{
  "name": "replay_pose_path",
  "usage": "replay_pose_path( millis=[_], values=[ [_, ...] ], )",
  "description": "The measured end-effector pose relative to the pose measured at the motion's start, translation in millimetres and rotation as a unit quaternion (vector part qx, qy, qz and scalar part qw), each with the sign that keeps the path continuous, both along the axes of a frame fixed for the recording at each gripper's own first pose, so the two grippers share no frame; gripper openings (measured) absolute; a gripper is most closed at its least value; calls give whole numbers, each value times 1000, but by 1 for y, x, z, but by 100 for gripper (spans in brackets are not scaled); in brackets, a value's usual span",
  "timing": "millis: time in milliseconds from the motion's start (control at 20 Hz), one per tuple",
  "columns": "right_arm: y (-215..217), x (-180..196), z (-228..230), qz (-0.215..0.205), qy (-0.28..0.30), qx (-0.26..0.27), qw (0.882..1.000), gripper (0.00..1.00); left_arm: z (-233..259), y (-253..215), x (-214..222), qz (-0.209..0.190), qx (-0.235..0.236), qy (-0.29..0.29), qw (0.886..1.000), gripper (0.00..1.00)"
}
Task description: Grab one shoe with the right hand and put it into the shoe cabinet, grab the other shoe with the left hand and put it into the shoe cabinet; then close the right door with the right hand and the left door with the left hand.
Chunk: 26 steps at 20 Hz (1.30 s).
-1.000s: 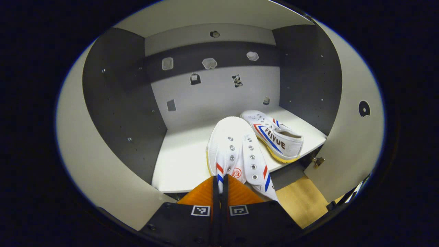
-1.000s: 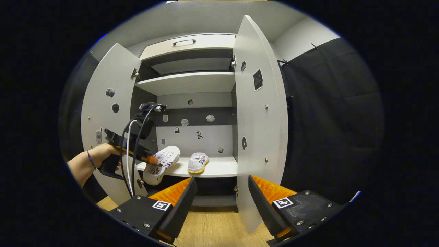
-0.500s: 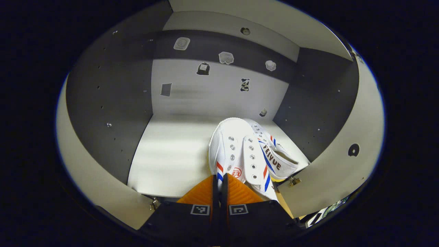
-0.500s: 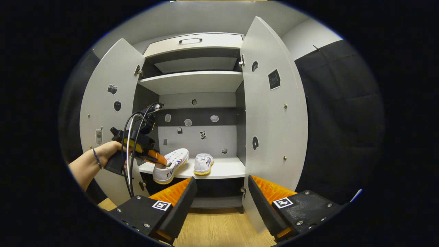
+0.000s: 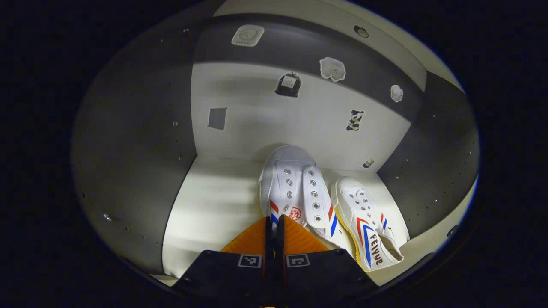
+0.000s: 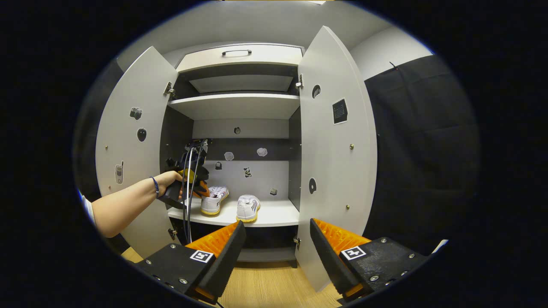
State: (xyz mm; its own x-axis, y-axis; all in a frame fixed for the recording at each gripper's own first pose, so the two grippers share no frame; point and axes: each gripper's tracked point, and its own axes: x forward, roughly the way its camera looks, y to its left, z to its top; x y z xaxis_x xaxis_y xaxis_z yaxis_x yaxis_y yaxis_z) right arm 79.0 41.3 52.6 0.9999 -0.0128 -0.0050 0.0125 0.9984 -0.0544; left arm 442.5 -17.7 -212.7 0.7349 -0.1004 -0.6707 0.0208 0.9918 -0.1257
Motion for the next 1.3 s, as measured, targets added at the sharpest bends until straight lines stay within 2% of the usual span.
replay_pose_path(
  millis=[100,150,250,350,500,650,900,1100,1200,1250,1300],
  values=[
    [-13,-8,-2,-8,2,1,1000,93,-12,1,2,1,10,10,1000,7],
    [-20,-13,-2,-14,2,2,1000,93,-7,-3,2,-8,16,-3,1000,7],
    [-35,-25,3,-27,-1,3,1000,93,6,-3,2,-20,59,-29,998,31],
    [-55,-33,3,-42,-1,4,999,93,20,-4,-7,-31,116,-65,991,100],
    [-85,-45,4,-61,0,9,998,92,49,-18,-32,-28,119,-114,986,96],
    [-118,-55,5,-79,3,12,997,92,88,-26,-67,-25,113,-170,979,98],
    [-180,-61,-3,-94,18,9,995,92,168,-31,-151,-15,100,-272,957,98],
    [-211,-35,-24,-85,33,-5,996,93,205,-22,-240,6,98,-335,937,98],
    [-216,-14,-37,-73,40,-3,997,93,209,-17,-284,18,95,-348,932,95],
    [-217,-4,-43,-65,41,-2,997,93,212,-15,-304,22,99,-355,929,99],
    [-219,8,-50,-59,47,2,997,93,214,-10,-326,27,106,-361,926,97]
  ],
)
